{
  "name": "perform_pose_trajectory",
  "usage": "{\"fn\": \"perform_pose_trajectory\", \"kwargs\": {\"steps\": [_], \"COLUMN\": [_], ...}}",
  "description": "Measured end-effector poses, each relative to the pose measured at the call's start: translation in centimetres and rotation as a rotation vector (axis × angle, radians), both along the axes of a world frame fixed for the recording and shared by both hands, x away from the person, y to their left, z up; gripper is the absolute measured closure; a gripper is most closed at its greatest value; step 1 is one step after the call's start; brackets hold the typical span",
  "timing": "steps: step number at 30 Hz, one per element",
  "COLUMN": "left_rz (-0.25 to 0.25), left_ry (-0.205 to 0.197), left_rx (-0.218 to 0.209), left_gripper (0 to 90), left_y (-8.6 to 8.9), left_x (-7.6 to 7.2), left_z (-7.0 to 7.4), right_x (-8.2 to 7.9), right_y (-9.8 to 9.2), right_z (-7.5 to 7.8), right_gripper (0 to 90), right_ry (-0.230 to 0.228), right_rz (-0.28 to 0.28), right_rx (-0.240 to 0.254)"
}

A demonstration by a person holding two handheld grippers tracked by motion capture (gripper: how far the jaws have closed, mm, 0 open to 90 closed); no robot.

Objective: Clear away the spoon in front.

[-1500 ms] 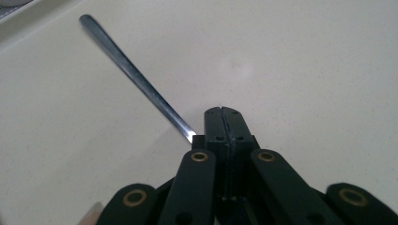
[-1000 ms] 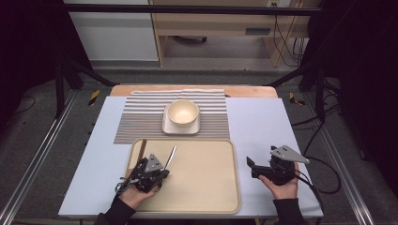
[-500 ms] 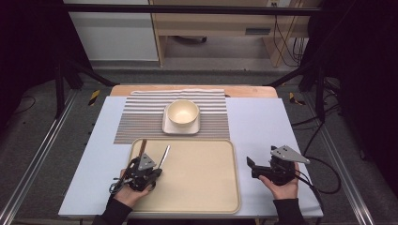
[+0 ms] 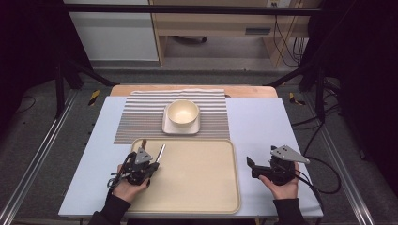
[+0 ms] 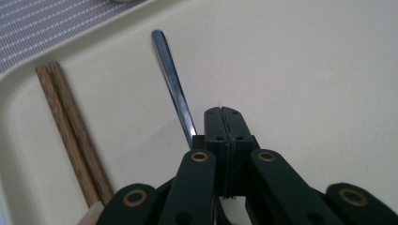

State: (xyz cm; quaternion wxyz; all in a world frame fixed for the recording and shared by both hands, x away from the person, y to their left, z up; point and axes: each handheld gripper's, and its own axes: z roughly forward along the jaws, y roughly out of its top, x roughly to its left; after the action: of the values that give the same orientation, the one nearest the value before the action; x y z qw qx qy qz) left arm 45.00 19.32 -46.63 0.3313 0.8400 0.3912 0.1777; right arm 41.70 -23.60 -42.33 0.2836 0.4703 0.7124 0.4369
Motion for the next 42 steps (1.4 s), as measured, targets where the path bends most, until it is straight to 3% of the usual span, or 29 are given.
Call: {"fn": "perform_pose_trajectory", "kwargs": {"steps": [2, 9, 25, 31, 38, 42], "left_rz": [-0.001, 0.020, 0.058, 0.047, 0.056, 0.061], "left_ry": [0.003, -0.003, -0.002, -0.043, -0.088, -0.118], "left_rx": [0.020, 0.027, 0.010, -0.032, -0.107, -0.126], "left_gripper": [90.0, 89.9, 89.9, 88.8, 78.1, 68.6], "left_y": [-0.2, 0.4, 1.6, 1.6, 2.0, 2.1], "left_x": [0.4, 0.7, 0.4, 0.1, -0.2, -0.1], "left_z": [-0.2, -0.3, -0.3, 0.7, 2.1, 3.0], "right_x": [0.1, 0.1, 0.1, 0.0, 0.1, 0.1], "right_y": [0.0, 0.1, 0.1, 0.0, -0.1, -0.1], "right_z": [-0.1, -0.1, -0.1, 0.0, 0.0, 0.0], "right_gripper": [3.1, 3.1, 3.1, 3.1, 3.0, 3.1], "right_ry": [-0.003, -0.001, -0.001, 0.001, -0.002, -0.001], "right_rz": [0.000, 0.002, 0.002, 0.001, -0.003, -0.003], "right_rx": [-0.004, -0.006, -0.003, 0.001, -0.001, 0.003]}}
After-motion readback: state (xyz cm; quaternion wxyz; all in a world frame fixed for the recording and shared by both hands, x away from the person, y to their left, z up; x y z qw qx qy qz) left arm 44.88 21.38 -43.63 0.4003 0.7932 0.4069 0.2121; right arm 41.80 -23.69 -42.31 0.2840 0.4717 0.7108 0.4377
